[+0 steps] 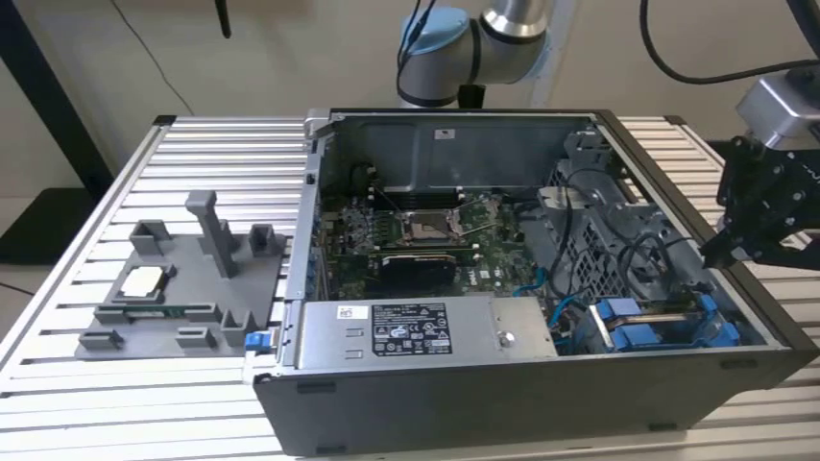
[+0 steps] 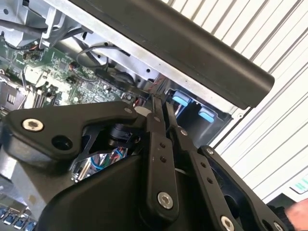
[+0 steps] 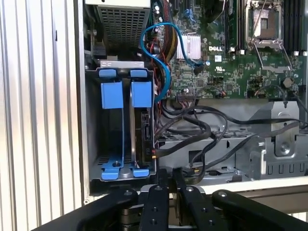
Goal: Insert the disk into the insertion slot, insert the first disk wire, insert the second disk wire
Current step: 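Insert the second disk wire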
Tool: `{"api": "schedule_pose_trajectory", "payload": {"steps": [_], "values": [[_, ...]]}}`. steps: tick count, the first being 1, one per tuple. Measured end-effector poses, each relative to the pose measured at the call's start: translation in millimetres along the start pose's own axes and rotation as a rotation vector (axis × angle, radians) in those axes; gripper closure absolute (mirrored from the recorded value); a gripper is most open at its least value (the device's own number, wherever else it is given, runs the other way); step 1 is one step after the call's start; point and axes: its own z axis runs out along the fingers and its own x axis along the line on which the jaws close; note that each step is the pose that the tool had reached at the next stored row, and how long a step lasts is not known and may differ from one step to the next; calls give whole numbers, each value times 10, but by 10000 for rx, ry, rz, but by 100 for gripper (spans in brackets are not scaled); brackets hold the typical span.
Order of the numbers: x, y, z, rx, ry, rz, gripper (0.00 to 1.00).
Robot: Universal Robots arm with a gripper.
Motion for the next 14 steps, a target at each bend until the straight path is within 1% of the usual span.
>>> {"api": "schedule_pose_trajectory", "payload": {"steps": [2,4,10,14], "values": [[-4,50,-30,-3,-2,1,84],[-3,120,-39,-16,0,2,84],[-1,329,-42,-80,3,13,84],[4,498,-38,-105,4,18,84]]}}
